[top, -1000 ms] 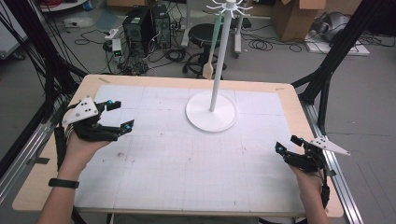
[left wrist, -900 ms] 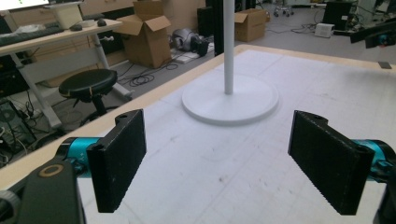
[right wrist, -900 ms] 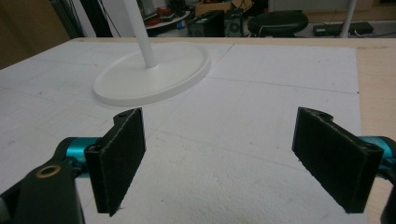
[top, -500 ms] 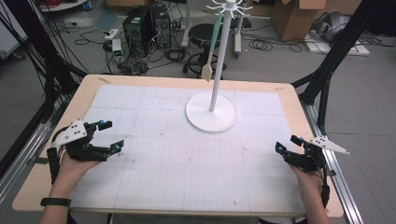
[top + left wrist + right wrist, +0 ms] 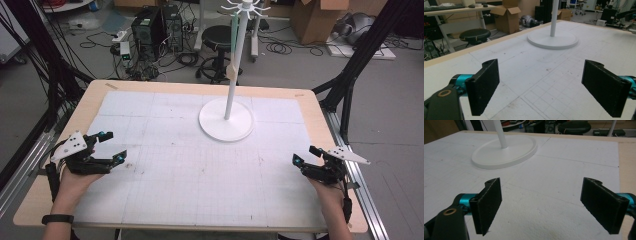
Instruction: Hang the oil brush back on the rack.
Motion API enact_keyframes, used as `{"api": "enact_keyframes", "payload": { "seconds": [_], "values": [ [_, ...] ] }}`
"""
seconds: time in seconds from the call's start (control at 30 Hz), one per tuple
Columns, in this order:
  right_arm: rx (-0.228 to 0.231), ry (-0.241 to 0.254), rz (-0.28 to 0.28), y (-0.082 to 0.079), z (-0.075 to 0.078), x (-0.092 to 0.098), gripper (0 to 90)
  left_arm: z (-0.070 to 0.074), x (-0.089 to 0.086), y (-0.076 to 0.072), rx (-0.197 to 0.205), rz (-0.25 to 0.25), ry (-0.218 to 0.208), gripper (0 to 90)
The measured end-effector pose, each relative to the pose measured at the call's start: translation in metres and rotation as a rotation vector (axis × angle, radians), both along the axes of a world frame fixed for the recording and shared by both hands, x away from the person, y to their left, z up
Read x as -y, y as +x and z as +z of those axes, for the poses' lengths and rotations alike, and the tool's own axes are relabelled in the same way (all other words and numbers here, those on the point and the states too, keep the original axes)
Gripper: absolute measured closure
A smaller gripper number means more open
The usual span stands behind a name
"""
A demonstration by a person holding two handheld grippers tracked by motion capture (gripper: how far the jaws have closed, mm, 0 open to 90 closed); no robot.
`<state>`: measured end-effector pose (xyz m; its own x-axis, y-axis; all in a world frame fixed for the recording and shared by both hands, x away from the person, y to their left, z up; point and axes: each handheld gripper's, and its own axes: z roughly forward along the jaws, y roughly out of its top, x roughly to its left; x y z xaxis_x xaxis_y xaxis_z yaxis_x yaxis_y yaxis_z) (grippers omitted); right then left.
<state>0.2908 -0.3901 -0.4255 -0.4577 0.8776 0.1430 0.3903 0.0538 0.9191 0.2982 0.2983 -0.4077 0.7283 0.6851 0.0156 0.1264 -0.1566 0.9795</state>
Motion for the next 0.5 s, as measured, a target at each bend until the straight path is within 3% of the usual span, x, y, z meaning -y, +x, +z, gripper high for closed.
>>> {"api": "enact_keyframes", "payload": {
  "seconds": [0.5],
  "values": [
    [-0.001,0.002,-0.001,-0.0001,-0.0001,0.0002,16.6,-0.0047,0.0057,0.0018,-0.018,-0.01,0.028,15.4]
  ]
}}
